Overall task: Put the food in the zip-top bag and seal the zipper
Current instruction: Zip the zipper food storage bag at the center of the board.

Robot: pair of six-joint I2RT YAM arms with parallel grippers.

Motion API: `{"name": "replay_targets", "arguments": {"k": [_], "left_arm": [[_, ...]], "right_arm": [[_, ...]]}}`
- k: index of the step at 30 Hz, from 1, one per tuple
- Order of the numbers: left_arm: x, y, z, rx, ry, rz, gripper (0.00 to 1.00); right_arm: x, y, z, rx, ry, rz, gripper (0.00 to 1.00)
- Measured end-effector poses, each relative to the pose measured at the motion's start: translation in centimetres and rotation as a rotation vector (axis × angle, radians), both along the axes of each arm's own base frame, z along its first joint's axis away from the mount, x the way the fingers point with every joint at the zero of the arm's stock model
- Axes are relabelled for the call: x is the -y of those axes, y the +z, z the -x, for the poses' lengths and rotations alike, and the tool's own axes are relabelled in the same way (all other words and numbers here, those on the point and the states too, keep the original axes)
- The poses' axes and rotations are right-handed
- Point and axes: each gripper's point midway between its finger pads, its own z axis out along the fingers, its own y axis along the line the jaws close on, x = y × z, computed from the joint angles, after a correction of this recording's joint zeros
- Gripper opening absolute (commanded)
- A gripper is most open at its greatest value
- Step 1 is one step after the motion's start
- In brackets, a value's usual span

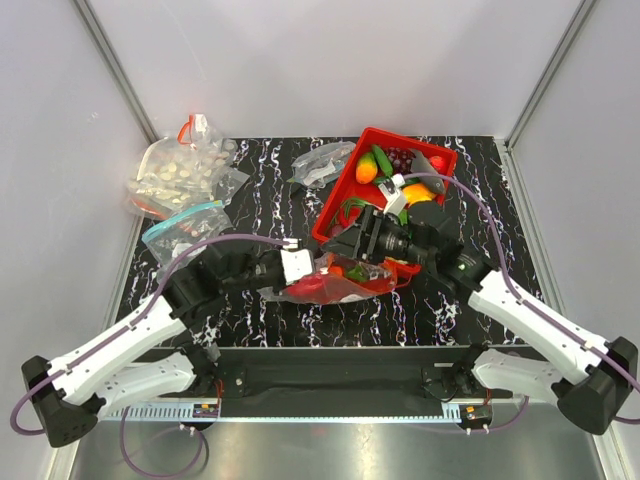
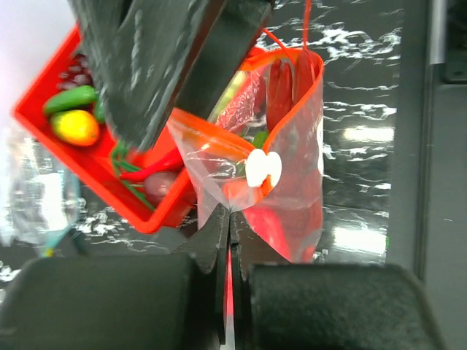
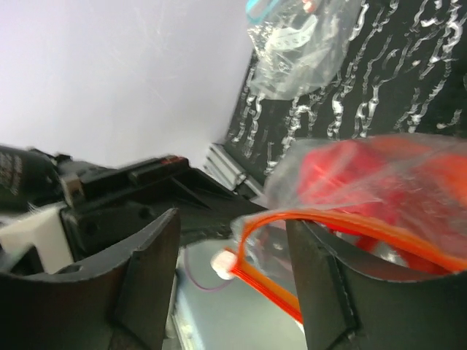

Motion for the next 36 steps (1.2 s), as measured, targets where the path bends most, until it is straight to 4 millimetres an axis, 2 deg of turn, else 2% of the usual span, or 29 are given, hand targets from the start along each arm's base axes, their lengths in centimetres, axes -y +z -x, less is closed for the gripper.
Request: {"name": "replay_targets", "arguments": {"k": [5,10,13,18,32,36], "left_arm": [[-0.1,0.4,0.9,-0.037,-0.027,0.034,0.0],[0.0,0.4,1.5,-0.061,-0.054,0.044,0.0],[-0.1,0.5,1.6,-0.071,-0.061,0.051,0.0],[-0.2,0.7,1.8,-0.079,-0.062,0.06,0.0],[-0.5,0.2,1.7,-0.141,-0.041,0.061,0.0],[-0.7,0.2,1.6,-0.162,-0.032,0.068,0.0]], "right_arm": [[2.1,-0.6,1.9,0.123,0.043,0.08,0.57],[3.4,-0.4,4.6,0.296,0.172,0.118,0.57],[3.2,-0.8,5.7,0.364,0.268,0.133,0.57],[2.7,-2.6,6.3,0.402,0.381,0.175,0.57],[0.7,-5.9,7.8,0.433,0.522,0.241,0.55],[-0.1,-6.6,7.5,0.441,0.523,0.276,0.43]]}}
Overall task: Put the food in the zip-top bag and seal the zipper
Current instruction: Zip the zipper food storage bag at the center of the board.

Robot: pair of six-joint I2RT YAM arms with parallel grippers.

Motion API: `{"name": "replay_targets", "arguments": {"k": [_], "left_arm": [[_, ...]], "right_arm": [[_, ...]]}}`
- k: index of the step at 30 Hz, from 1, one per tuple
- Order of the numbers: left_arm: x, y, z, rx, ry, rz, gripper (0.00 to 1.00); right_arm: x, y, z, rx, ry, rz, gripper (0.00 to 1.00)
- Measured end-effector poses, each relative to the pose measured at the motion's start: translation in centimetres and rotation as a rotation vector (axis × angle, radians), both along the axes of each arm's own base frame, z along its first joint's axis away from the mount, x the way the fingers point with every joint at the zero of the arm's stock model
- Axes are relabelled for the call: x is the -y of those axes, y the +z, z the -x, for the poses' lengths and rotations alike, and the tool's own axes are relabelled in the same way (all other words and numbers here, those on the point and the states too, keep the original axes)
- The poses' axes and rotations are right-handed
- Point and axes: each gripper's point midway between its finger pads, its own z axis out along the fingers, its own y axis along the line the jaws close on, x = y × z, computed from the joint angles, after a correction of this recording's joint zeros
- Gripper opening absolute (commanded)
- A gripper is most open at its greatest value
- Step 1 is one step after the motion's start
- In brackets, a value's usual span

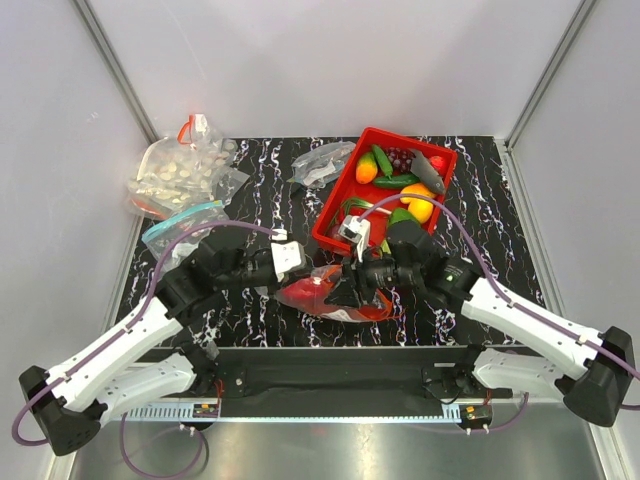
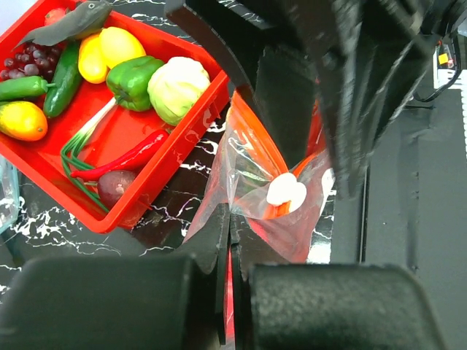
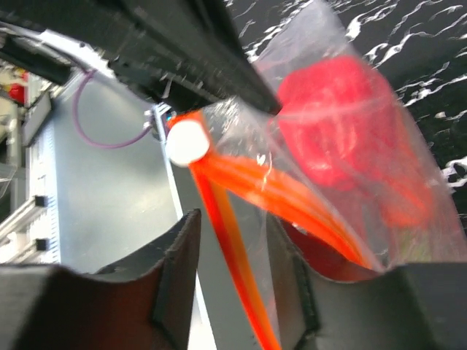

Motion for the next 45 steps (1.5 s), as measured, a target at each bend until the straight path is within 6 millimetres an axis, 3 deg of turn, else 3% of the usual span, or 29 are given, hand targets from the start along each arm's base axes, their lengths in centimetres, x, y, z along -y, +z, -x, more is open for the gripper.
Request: {"name": "replay_targets", "arguments": {"k": [3,6,7,9,12,14,17,23,33,37,41,45], "left_arm": [[0.1,0.0,0.2,-0.008,-0.007,0.004,0.0],[0.1,0.1,0.3,-0.012,-0.015,0.007,0.0],[0.1,0.1,0.4,-0.013,-0.017,0.008,0.0],[0.1,0.1,0.4,-0.015,-0.022,0.01,0.0],[0.2,0.2,0.5,-0.013,-0.028,0.013,0.21],[0.2,0.4,0.5,-0.004,-0.035,0.019,0.47],[0.3,1.1,0.8,0.019,-0.048,0.046,0.62],[-0.1,2.7,1.8,0.083,-0.079,0.114,0.63],[0.7,1.8,1.1,0.054,-0.079,0.098,0.59],[0.7,1.5,0.7,0.043,-0.064,0.091,0.64],[0.5,1.4,0.0,0.035,-0.034,0.088,0.76],[0.4,1.6,-0.4,0.029,-0.01,0.097,0.77]], "right_arm": [[-0.3,0.0,-0.5,0.018,-0.021,0.01,0.4],[-0.5,0.4,-1.0,0.039,-0.044,0.002,0.25],[-0.5,0.5,-1.1,0.044,-0.048,-0.002,0.15],[-0.6,0.8,-1.5,0.055,-0.062,-0.01,0.07],[-0.7,1.2,-1.9,0.064,-0.088,-0.021,0.0],[-0.7,1.5,-2.2,0.069,-0.109,-0.03,0.0],[-0.4,2.7,-2.4,0.086,-0.14,-0.068,0.0],[-0.2,4.9,-2.5,0.107,-0.171,-0.144,0.0],[-0.8,3.9,-2.3,0.071,-0.149,-0.122,0.0],[-0.9,3.9,-2.0,0.066,-0.131,-0.125,0.0],[-1.0,3.9,-1.5,0.061,-0.099,-0.129,0.0],[-1.0,4.0,-1.2,0.064,-0.077,-0.131,0.0]]}}
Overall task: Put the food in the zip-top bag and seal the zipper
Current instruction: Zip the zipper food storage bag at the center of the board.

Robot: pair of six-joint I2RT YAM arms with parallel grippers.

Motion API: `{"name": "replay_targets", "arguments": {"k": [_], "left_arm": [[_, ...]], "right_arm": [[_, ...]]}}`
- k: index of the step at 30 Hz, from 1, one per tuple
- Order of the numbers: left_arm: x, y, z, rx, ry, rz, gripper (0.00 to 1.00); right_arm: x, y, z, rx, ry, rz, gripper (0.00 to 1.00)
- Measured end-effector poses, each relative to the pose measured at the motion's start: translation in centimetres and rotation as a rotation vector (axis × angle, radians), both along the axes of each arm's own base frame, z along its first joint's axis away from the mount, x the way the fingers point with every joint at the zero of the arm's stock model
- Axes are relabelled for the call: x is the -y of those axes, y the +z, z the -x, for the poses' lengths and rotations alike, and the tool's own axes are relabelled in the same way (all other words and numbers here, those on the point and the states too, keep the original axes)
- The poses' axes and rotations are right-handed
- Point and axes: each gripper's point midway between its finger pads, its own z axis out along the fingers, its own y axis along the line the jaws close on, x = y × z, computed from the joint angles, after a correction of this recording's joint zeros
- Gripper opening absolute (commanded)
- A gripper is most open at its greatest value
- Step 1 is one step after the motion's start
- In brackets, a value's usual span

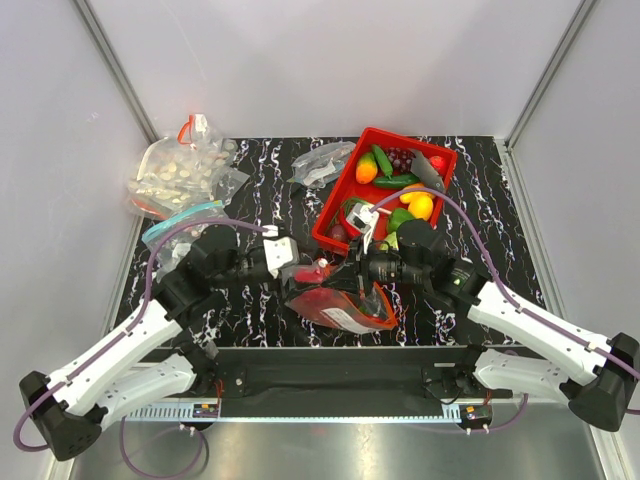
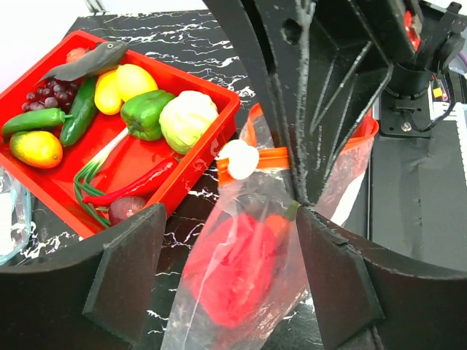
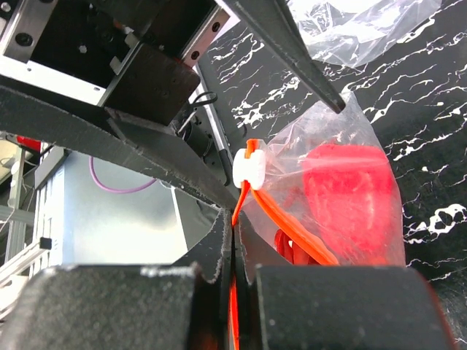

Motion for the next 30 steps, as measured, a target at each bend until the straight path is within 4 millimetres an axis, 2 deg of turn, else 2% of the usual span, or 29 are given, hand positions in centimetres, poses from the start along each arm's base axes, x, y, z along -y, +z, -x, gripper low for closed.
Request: {"name": "replay_targets", "arguments": {"k": [6,9,13,14,16,19,21,26,30], "left_arm": [[0.4,-0.2,0.2,-0.04,-0.028,0.002,0.71],[0.8,-0.5,0.3,-0.072,-0.053,-0.007,0.64],[1.2,-1.0,0.8,-0.132,-0.095,-0.019,0.31],[1.3,-1.1,1.0,-0.145,-0.107,-0.021,0.1],[1.5,-1.2,1.2,-0.168,-0.126,-0.023,0.0],[1.5,-1.2,1.0,-0.169,-0.126,-0.026,0.0],[1.3,-1.2,0.7,-0.166,-0.112,-0.025,0.0],[0.9,-0.7,0.4,-0.145,-0.09,-0.017,0.0],[0.8,-0.5,0.4,-0.137,-0.086,-0.012,0.0]], "right_arm": [[0.1,-0.1,0.3,0.006,0.016,0.005,0.0],[0.2,-0.2,0.3,0.01,0.018,0.011,0.0],[0.4,-0.5,0.3,0.015,0.018,0.025,0.0],[0.4,-0.5,0.3,0.019,0.019,0.028,0.04],[0.5,-0.6,0.1,0.027,0.014,0.033,0.13],[0.6,-0.7,0.1,0.037,0.01,0.04,0.36],[0.9,-0.8,0.2,0.042,0.003,0.049,0.44],[2.4,-0.5,0.7,0.072,-0.014,0.089,0.5],[3.4,1.6,0.9,0.124,-0.025,0.087,0.5]]}}
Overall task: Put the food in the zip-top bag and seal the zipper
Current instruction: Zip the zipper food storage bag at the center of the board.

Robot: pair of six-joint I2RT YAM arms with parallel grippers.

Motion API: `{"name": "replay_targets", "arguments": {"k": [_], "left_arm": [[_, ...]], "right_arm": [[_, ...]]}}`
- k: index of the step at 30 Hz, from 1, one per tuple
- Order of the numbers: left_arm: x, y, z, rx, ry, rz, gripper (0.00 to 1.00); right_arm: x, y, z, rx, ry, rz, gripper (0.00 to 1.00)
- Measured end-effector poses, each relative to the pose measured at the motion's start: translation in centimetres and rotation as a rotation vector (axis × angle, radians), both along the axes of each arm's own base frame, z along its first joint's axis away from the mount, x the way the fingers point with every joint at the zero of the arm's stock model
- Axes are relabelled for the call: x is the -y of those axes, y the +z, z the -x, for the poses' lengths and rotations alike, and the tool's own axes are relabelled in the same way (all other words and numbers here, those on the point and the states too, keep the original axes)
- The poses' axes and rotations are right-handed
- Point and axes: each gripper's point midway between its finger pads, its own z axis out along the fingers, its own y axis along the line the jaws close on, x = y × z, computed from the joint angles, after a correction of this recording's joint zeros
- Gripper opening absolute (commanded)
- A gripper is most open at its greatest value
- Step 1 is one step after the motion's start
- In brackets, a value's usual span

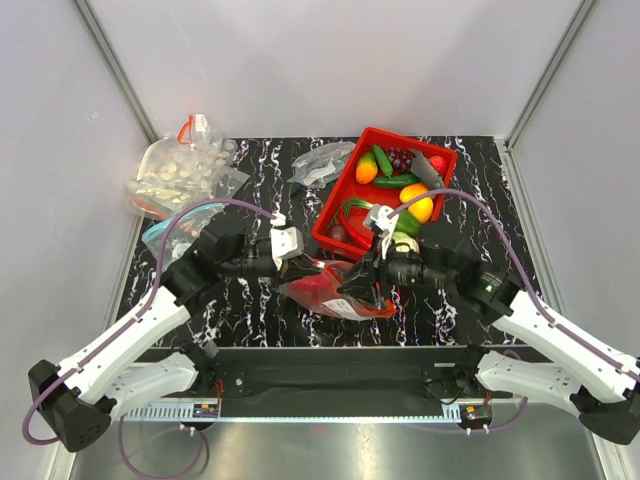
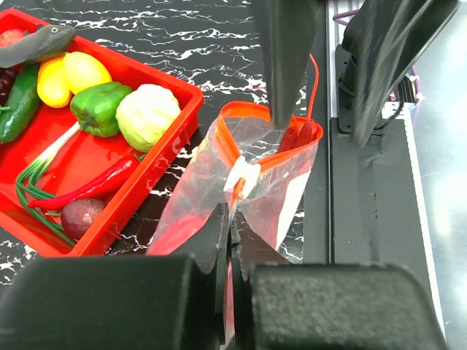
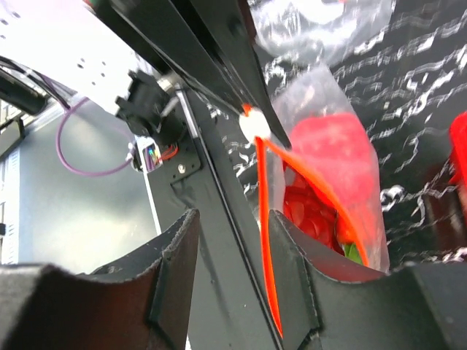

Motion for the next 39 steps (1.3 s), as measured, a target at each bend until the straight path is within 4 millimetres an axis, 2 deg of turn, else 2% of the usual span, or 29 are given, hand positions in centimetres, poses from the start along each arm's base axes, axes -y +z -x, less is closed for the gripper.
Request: {"name": "replay_targets", "arguments": {"k": [5,8,18,27,32,35,36,39], "left_arm": [[0.0,0.0,0.0,-0.001,0.002,-0.001,0.0],[0.0,0.0,0.0,0.0,0.002,0.0,0.0],[-0.1,-0.1,0.0,-0.006,0.002,-0.005,0.0],[-0.2,-0.5,0.2,-0.023,0.002,-0.017,0.0],[-0.1,-0.9,0.1,-0.042,0.004,-0.028,0.0],[-0.2,-1.1,0.0,-0.051,0.008,-0.032,0.0],[-0.2,-1.1,0.0,-0.054,0.009,-0.032,0.0],[-0.2,-1.0,0.0,-0.059,0.012,-0.03,0.0]], "right_arm": [[-0.1,3.2,-0.5,0.069,0.001,-0.028,0.48],[-0.7,3.9,-1.3,0.111,0.0,-0.018,0.51],[-2.0,1.7,-3.3,0.204,0.058,0.113,0.53],[-2.6,1.7,-3.5,0.248,0.097,0.124,0.48],[-3.4,0.9,-3.4,0.236,0.119,0.139,0.45],[-3.7,0.6,-3.3,0.229,0.128,0.147,0.41],[-3.9,0.5,-3.3,0.229,0.13,0.148,0.35],[-4.1,0.3,-3.3,0.228,0.137,0.151,0.27]]}}
